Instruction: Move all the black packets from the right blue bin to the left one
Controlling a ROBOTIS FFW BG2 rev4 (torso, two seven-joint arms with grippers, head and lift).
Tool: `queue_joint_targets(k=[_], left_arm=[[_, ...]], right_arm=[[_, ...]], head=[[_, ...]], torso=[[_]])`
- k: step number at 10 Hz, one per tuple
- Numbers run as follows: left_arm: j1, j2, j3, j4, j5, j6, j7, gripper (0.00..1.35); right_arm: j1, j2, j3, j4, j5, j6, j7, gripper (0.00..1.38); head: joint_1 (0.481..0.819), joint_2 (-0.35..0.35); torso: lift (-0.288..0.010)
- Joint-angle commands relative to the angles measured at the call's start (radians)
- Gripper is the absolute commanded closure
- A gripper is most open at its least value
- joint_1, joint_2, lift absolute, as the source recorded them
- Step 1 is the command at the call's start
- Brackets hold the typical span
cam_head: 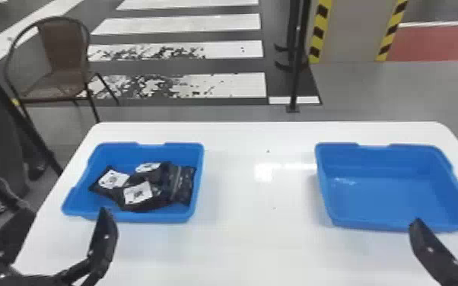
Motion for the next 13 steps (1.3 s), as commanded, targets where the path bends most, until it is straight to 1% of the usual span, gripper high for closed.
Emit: queue_joint_targets(k=[1,13], left_arm=[[-0.004,0.003,-0.004,0.0,0.002,0.001,-0.005,0.0],[-0.021,0.005,-0.002,0.0,0.006,0.021,-0.028,0.0]], right_arm=[[-0.002,0.0,0.0,0.0,-0.002,0.0,0.0,0.1],[-0.015,0.0,0.002,0.007,0.0,-0.007,0.0,0.1]], head=[[0.695,0.088],[0.695,0.074]], torso=[[-0.14],[-0.14]])
